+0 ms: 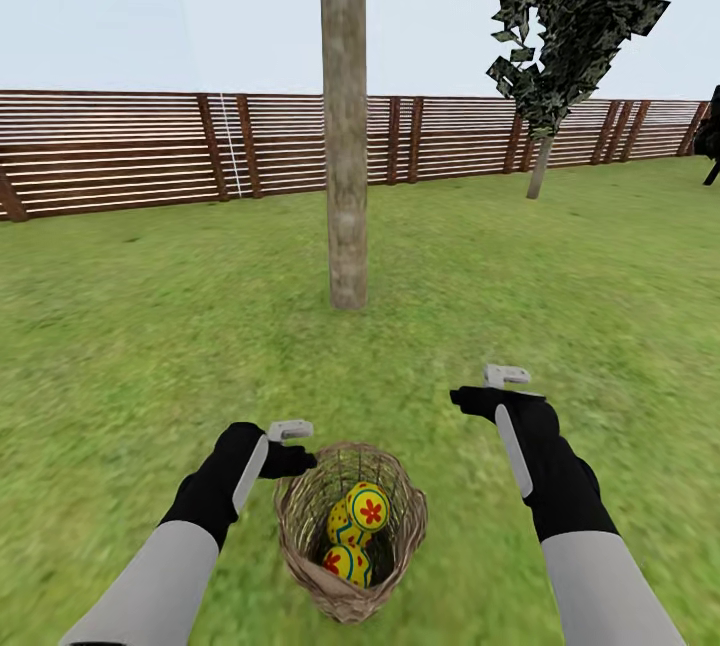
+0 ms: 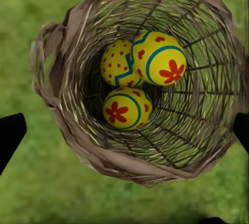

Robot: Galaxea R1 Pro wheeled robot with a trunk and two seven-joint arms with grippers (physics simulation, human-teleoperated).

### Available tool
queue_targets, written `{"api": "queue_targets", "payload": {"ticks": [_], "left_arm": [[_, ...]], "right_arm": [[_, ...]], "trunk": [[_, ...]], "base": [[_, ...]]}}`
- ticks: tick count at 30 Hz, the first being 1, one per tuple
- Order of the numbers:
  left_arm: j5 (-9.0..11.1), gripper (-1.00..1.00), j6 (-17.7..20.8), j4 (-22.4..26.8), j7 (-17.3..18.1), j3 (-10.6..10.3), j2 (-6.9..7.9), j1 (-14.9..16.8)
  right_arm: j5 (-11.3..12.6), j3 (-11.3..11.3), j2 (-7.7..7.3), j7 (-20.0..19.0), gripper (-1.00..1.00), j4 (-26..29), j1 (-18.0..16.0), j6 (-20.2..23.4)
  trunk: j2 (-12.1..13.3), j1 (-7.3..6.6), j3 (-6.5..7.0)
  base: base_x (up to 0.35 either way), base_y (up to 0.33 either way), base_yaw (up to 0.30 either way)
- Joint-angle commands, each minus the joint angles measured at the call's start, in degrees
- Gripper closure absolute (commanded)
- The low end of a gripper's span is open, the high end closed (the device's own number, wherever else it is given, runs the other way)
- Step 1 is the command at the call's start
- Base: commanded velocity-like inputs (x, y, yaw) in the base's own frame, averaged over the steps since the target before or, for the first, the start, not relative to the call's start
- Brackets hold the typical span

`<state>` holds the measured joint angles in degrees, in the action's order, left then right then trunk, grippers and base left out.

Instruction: Take the three Easter eggs out of the wicker basket on the lawn in the garden, then place them on the lawn next to a single tree (choose any tree) so that all three eggs are next to the same tree and none are left in the basket.

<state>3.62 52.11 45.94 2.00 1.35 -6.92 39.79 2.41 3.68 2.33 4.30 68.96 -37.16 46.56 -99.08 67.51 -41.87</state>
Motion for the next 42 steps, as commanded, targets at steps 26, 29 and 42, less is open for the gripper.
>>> {"api": "queue_targets", "payload": {"ticks": [26,29,42], "left_arm": [[0.55,-1.0,5.33,0.37,-8.1,-5.24,-0.12,0.12],[0.59,-1.0,5.36,0.43,-8.14,-7.45,-0.11,0.12],[0.34,-1.0,5.59,0.68,-8.24,-8.11,0.26,0.12]], "right_arm": [[0.31,-1.13,0.26,0.47,-1.0,0.21,-0.02,0.38],[0.25,-1.13,0.23,0.45,-1.0,0.21,-0.02,0.38],[0.21,-1.13,-0.04,0.53,-1.0,0.21,-0.02,0.51]], "trunk": [[-9.67,5.27,-4.37],[-9.67,5.27,-4.37],[-9.67,5.27,-4.37]], "base": [[0.0,0.0,0.0],[0.0,0.0,0.0],[0.176,-0.048,0.0]]}}
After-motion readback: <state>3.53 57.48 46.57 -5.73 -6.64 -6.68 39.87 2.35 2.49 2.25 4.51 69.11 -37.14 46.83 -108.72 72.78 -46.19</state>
